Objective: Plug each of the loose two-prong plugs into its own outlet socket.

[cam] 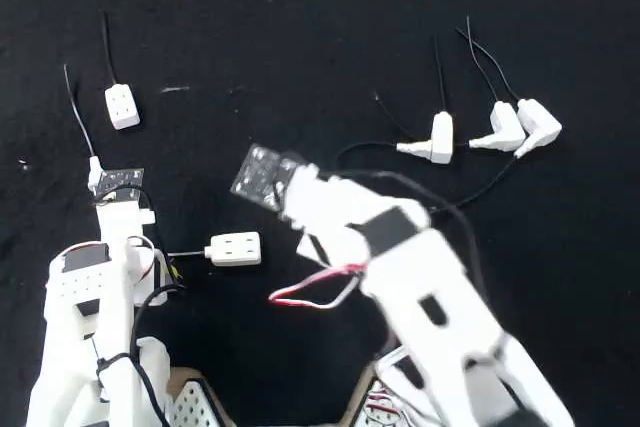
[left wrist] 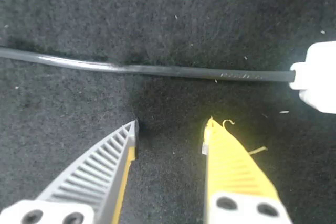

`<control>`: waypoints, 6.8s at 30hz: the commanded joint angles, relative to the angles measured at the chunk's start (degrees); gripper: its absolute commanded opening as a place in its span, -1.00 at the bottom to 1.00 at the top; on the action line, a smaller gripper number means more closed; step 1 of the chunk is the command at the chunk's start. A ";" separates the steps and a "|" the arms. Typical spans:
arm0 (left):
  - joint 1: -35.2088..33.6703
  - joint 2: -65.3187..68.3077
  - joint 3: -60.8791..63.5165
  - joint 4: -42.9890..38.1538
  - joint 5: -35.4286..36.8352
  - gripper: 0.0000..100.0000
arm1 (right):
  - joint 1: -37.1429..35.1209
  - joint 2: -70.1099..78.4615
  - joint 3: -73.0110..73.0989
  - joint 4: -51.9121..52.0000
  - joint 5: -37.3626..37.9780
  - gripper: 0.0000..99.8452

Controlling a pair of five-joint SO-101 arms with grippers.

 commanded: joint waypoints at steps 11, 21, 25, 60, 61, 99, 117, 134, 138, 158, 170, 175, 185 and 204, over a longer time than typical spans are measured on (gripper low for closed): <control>0.75 -0.62 -0.04 0.09 0.00 -0.58 | 14.33 2.24 -18.51 25.93 1.76 -0.98; 0.75 -0.62 0.04 0.09 0.00 -0.58 | 2.99 2.86 10.86 4.66 -2.55 -0.98; 0.75 -0.62 0.04 0.09 0.00 -0.58 | 0.09 2.95 20.26 -6.59 -2.55 -0.98; 0.75 -0.62 0.04 0.09 0.00 -0.58 | -1.14 2.95 27.74 -14.86 -2.20 -0.83; 0.75 -0.62 0.04 0.09 0.00 -0.58 | -1.14 2.95 27.56 -14.86 -2.20 -0.84; 3.47 -14.68 -4.00 -2.46 7.91 -0.58 | -18.02 -12.26 28.53 -32.53 -11.60 -0.98; 22.29 -57.05 10.77 1.41 14.15 -0.58 | -12.75 -12.35 38.29 -51.52 -24.00 -0.98; 21.85 -60.66 9.36 3.96 14.24 -0.58 | -16.97 -12.18 37.49 -48.09 -23.56 -0.98; 21.85 -60.66 8.84 4.22 14.24 -0.58 | -17.32 -12.18 37.49 -48.09 -23.56 -0.98; 25.27 -60.57 9.36 5.98 16.44 -0.58 | -17.41 5.32 25.80 -45.80 -24.00 -0.98; 23.96 -60.57 16.04 -0.26 11.60 -0.58 | -17.41 -3.38 27.65 -43.25 -26.73 -0.98; 23.69 -60.57 16.04 -0.26 11.69 -0.58 | -17.41 -13.41 32.75 -43.43 -27.69 -0.98; 23.78 -60.57 16.31 0.09 12.04 -0.58 | -17.14 -19.47 36.00 -44.48 -28.04 -0.98; 27.91 -60.57 18.51 -0.44 11.60 -0.58 | -17.32 -19.91 38.90 -51.69 -28.13 -0.98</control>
